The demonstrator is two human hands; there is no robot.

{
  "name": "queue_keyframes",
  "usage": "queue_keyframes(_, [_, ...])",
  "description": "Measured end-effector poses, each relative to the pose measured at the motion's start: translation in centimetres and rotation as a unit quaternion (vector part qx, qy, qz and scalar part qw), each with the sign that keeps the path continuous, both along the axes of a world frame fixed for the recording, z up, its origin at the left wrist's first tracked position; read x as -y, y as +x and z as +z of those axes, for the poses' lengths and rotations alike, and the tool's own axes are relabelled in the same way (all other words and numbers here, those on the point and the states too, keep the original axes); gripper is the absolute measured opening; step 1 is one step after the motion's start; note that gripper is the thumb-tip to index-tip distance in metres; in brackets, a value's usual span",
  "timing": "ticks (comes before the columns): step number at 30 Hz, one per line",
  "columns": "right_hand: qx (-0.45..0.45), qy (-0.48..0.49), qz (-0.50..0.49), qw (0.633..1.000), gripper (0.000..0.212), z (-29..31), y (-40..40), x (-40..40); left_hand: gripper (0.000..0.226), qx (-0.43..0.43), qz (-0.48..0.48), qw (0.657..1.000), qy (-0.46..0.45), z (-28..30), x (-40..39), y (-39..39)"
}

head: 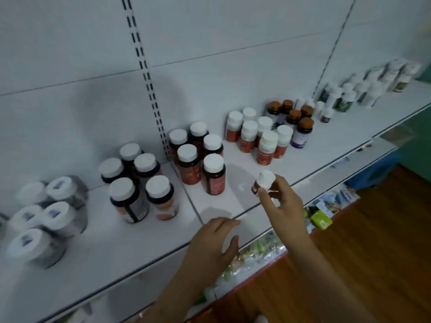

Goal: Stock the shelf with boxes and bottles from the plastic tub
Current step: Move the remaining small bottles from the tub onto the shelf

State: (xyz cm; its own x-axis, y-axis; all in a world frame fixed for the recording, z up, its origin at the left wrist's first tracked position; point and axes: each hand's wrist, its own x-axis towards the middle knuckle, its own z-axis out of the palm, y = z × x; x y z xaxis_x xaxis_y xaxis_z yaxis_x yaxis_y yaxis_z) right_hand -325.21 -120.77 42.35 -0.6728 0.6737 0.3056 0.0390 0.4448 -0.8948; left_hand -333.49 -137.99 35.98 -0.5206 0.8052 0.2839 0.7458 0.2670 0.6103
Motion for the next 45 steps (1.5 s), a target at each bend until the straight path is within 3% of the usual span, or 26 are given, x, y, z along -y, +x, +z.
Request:
queue_keyframes(5, [0.004,-0.005,-0.081,0.997,0.024,0.3,3.9,-9.8,0.046,0.014,-0.045,0.998,-0.042,0.8,-9.8,0.2])
queue_keyframes(13, [0.001,0.0,-0.128,0.992,0.022,0.6,7.1,-22.2,0.054,-0.025,-0.094,0.993,-0.069,-0.7,-22.8,1.2])
queue_keyframes(18, [-0.002,-0.008,-0.139,0.99,0.022,0.4,5.8,-27.0,0.057,-0.042,-0.125,0.988,-0.083,-1.5,-29.0,0.1])
queue_keyframes(25, [0.084,-0.022,-0.137,0.987,0.026,-0.8,0.5,-35.3,0.064,-0.134,-0.219,0.962,-0.096,-2.4,-37.6,-3.4])
queue_keyframes(31, [0.16,0.015,-0.115,0.98,0.03,-0.5,-6.5,-41.7,0.066,-0.132,-0.242,0.957,-0.09,-2.4,-42.1,-5.0])
queue_keyframes(35, [0.244,0.045,-0.092,0.964,0.014,-3.1,-9.5,-44.1,0.064,-0.116,-0.25,0.959,-0.068,-3.0,-42.6,-5.4])
queue_keyframes(38, [0.25,0.038,-0.108,0.961,0.036,-3.9,-10.3,-44.9,0.063,-0.093,-0.247,0.963,-0.061,-3.2,-42.4,-5.4])
queue_keyframes(42, [0.247,0.038,-0.105,0.962,0.022,-4.2,-9.6,-45.4,0.055,-0.076,-0.243,0.966,-0.044,-2.9,-43.3,-5.2])
queue_keyframes(45, [0.22,0.036,-0.109,0.969,0.032,-4.2,-7.2,-46.0,0.053,-0.062,-0.23,0.971,-0.03,-2.7,-45.2,-4.5])
